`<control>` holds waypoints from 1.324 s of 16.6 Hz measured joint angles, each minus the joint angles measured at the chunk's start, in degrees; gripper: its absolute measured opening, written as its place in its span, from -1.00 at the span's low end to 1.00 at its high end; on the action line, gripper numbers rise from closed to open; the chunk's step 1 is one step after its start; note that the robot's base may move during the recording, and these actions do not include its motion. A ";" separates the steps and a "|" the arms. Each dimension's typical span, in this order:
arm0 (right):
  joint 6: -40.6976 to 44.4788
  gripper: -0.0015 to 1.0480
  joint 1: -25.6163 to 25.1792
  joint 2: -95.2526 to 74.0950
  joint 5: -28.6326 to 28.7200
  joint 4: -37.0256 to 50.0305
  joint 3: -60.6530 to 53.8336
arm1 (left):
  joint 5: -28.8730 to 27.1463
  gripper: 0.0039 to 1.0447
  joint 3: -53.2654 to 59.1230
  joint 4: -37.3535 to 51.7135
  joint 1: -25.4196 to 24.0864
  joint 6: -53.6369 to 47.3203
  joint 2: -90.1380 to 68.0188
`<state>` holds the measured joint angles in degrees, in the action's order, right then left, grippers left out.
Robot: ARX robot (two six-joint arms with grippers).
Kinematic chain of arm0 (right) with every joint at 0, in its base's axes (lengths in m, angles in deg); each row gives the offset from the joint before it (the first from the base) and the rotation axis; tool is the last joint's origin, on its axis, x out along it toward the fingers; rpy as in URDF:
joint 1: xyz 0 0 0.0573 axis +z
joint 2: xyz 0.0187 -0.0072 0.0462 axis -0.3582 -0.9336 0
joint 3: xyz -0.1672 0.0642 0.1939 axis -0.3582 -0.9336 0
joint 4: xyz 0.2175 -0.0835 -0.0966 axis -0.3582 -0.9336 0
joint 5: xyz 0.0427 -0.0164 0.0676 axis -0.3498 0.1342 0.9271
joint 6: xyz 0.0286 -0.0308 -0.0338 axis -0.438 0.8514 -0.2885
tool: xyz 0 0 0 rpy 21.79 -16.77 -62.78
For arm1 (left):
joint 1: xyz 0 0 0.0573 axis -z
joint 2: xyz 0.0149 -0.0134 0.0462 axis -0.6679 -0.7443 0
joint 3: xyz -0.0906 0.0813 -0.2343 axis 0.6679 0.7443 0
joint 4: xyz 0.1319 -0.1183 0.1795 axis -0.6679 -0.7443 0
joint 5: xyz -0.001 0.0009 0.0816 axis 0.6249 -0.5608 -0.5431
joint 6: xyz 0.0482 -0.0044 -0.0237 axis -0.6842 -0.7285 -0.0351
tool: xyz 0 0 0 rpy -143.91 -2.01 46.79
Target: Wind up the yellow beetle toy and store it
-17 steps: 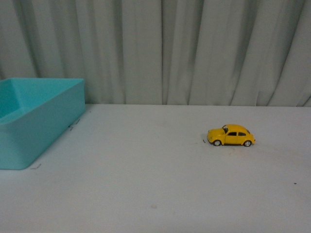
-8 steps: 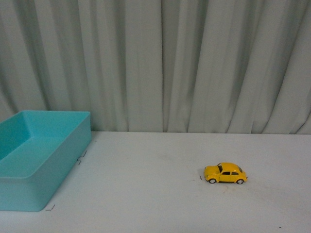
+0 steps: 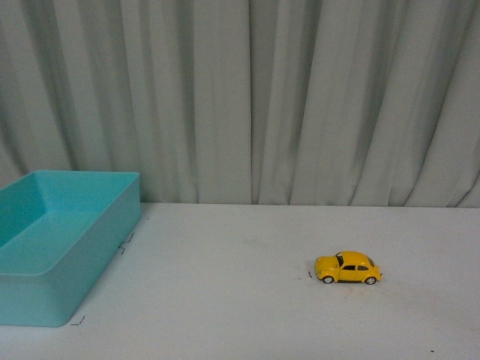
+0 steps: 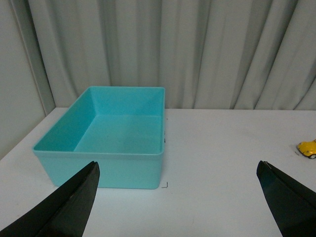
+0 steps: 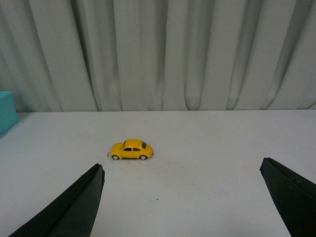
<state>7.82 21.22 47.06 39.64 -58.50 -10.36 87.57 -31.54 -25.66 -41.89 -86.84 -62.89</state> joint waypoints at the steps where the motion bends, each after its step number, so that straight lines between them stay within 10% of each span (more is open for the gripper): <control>1: 0.00 0.87 0.00 0.00 0.00 0.02 0.00 | 0.00 0.88 0.00 0.00 0.00 0.00 0.00; 22: 0.00 0.87 0.00 0.00 0.00 -0.02 0.00 | 0.00 0.88 0.00 -0.04 0.00 0.00 0.00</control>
<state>7.82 21.22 47.06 39.64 -58.53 -10.36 87.57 -31.54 -25.70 -41.89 -86.84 -62.89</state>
